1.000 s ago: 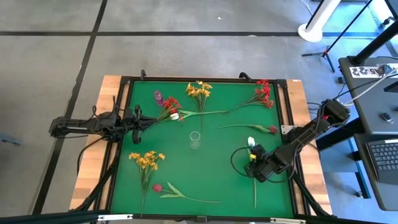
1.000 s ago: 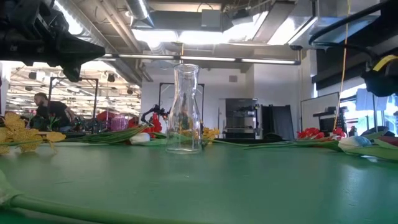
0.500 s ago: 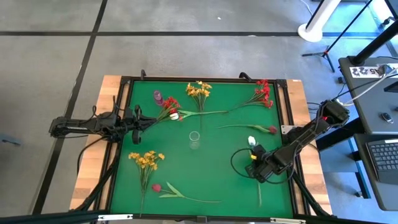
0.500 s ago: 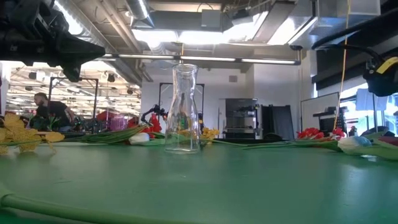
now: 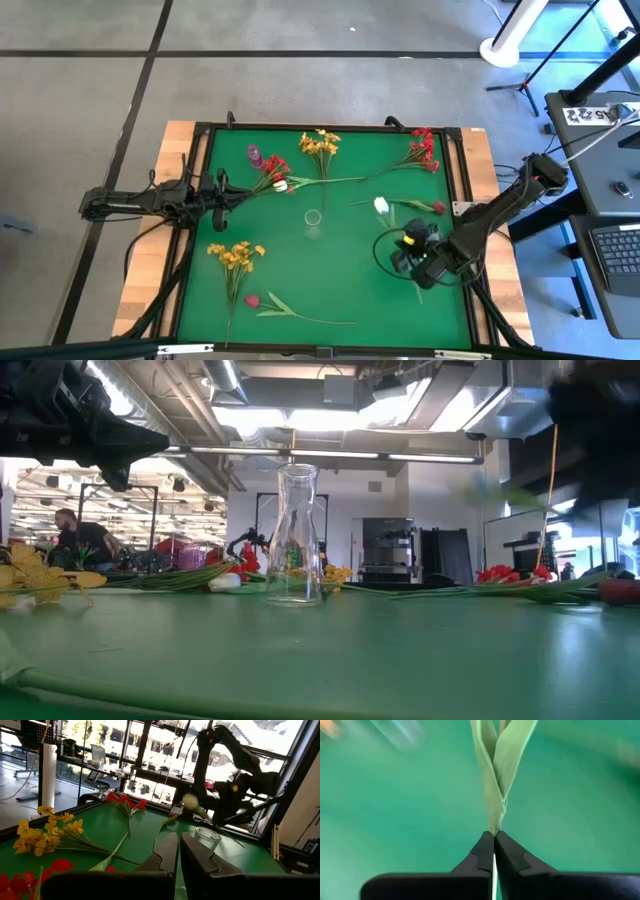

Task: Sort flowers into vase by color
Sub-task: Put the bottom white tulip into the transparent vase

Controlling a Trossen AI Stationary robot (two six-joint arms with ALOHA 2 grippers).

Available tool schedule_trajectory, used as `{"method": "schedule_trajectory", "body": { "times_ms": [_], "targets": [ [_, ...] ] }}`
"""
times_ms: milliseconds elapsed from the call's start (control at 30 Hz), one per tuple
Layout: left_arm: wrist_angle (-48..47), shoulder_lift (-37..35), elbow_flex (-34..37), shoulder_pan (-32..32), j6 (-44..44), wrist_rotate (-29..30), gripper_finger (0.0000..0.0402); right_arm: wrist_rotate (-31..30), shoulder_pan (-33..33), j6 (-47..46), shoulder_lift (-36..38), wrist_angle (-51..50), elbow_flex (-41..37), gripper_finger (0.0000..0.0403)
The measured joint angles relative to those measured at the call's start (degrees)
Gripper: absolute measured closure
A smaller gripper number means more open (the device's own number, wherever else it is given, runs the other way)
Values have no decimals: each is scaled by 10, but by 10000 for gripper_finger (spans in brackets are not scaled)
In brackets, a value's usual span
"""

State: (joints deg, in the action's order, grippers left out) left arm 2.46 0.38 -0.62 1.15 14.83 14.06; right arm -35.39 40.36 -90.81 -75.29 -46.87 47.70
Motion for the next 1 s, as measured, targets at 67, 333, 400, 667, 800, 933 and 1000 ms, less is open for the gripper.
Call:
{"method": "schedule_trajectory", "body": {
  "times_ms": [67, 333, 400, 667, 800, 933, 1000],
  "targets": [
    [0, 0, 0, 0, 0, 0, 385, -73, 0, 43, 15, -13, 29, 399],
    [0, 0, 0, 0, 0, 0, 385, -378, -12, 493, 24, 267, 82, 401],
    [0, 0, 0, 0, 0, 0, 385, -368, -30, 635, 19, 381, 82, 401],
    [0, 0, 0, 0, 0, 0, 385, -9, -140, 956, 12, 661, 82, 402],
    [0, 0, 0, 0, 0, 0, 385, 113, -200, 1029, 10, 728, 82, 402],
    [0, 0, 0, 0, 0, 0, 385, 207, -258, 1062, -12, 815, 78, 402],
    [0, 0, 0, 0, 0, 0, 385, 238, -284, 1067, -33, 858, 78, 403]
  ]
}}
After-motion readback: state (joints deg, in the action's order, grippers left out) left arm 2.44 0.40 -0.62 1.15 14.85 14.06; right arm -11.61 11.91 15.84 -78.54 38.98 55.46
